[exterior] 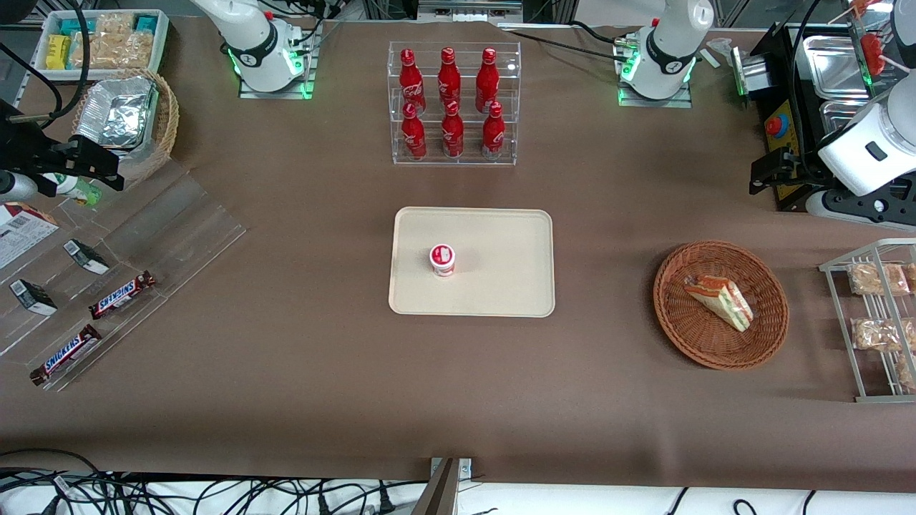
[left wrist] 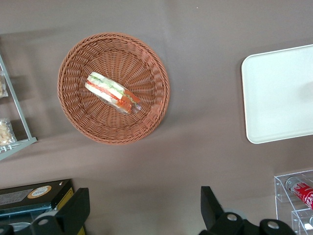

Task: Place sandwich from basket to tray
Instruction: 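Move the left gripper over the wrapped sandwich in the wicker basket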

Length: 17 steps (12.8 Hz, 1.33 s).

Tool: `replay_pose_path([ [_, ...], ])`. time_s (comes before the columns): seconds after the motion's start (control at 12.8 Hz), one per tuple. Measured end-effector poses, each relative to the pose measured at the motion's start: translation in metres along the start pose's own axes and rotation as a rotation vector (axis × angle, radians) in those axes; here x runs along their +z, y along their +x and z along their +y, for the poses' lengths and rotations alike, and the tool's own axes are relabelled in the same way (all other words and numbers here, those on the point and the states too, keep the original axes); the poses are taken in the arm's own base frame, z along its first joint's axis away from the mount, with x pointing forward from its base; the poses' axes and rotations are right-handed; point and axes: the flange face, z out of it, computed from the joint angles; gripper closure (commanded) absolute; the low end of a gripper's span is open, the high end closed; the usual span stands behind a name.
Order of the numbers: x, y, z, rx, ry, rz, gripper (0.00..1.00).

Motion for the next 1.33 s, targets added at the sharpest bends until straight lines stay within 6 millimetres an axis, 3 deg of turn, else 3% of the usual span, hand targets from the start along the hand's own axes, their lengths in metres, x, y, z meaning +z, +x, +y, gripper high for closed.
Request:
replay_pose_path([
  [0.31,0.003,0.000,-0.003,-0.008,-0.001,-0.007,0.00],
  [0.55,0.007,0.001,-0.016,-0.075,-0.002,-0.016,0.00],
  [1.09,0.099,0.052,-0.041,-0.447,0.060,-0.062,0.00],
  [1.33,0.134,0.061,-0.055,-0.591,0.062,-0.011,0.00],
])
